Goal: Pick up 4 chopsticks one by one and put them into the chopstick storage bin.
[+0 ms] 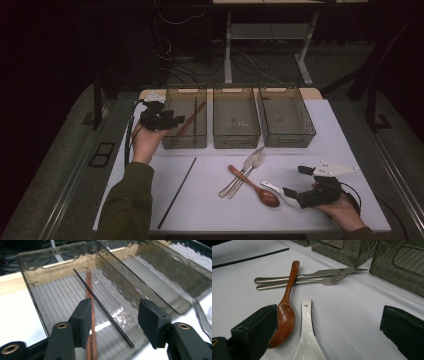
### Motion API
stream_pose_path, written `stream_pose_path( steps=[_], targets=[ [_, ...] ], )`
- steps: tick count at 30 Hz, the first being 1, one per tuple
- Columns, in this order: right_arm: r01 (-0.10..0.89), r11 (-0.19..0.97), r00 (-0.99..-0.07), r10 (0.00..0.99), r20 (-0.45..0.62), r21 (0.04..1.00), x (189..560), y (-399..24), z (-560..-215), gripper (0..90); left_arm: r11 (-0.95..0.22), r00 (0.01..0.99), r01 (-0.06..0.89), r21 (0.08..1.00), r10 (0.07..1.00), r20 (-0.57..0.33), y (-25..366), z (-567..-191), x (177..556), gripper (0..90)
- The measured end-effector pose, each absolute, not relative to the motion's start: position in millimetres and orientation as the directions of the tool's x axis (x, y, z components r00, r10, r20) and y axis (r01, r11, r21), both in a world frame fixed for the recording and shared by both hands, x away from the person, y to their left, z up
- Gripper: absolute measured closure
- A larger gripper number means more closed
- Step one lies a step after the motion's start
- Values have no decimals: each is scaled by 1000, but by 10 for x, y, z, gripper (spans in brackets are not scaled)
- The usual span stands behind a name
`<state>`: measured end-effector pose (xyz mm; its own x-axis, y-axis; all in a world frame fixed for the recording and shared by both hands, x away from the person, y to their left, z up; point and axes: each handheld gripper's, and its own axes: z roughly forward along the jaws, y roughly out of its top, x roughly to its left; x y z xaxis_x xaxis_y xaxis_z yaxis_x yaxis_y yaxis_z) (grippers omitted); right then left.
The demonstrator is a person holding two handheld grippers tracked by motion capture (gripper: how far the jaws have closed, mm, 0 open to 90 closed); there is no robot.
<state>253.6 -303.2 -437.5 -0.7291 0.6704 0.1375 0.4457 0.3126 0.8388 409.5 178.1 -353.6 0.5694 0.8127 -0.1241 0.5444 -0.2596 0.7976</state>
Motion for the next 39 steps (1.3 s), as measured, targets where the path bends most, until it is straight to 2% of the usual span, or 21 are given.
stream_pose_path(
  steps=[8, 21, 25, 39],
  targets=[
    [448, 312, -727, 672, 139, 838, 2532, -3029, -4374, 13, -308, 606, 537, 785, 788, -106, 1776, -3578, 3763, 354],
    [447, 311, -726, 674, 137, 839, 2531, -3026, -4373, 14, -321, 619, 542, 777, 778, -111, 1779, -3794, 3224, 374],
    [447, 312, -726, 674, 136, 839, 2530, -3027, -4373, 13, -328, 626, 545, 772, 772, -115, 1801, -3880, 3084, 423],
    [445, 313, -727, 673, 134, 839, 2525, -3020, -4371, 13, -355, 637, 564, 746, 762, -119, 1896, -4081, 2604, 696]
  ],
)
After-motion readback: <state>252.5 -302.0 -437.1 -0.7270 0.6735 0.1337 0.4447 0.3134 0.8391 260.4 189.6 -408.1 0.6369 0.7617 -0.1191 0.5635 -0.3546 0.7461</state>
